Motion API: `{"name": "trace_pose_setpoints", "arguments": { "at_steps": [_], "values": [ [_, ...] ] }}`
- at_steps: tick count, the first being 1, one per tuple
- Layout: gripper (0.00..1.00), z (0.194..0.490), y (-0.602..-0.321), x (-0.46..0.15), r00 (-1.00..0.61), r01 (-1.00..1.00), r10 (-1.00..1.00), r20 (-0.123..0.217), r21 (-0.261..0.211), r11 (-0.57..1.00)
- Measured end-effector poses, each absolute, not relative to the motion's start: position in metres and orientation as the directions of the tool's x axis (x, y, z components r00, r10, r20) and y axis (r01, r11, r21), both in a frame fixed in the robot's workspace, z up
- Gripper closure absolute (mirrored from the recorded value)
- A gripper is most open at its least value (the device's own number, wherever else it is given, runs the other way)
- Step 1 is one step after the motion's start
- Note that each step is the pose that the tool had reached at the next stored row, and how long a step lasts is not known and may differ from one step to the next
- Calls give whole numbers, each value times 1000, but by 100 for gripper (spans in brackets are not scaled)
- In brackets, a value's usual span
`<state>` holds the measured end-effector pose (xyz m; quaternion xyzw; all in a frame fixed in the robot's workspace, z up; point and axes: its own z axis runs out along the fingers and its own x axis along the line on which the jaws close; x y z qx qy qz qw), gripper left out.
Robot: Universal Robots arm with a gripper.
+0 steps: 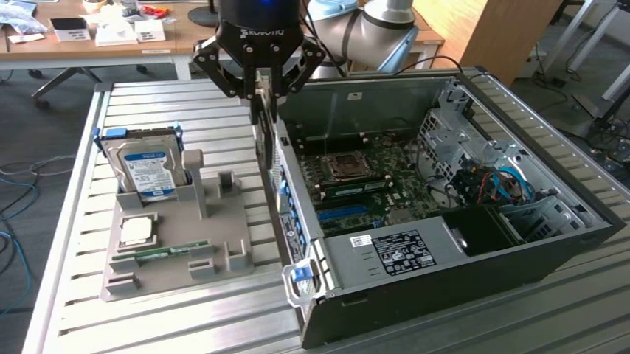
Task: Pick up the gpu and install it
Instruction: 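Pick up the gpu and move the gpu toward the slot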
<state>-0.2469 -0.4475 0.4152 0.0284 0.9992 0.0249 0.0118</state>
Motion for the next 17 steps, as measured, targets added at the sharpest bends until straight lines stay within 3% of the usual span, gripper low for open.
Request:
{"name": "trace_pose_setpoints", "arguments": {
  "at_steps": [17],
  "values": [
    [73, 415, -447, -243, -998, 56, 57, -22, 50, 997]
  ]
}}
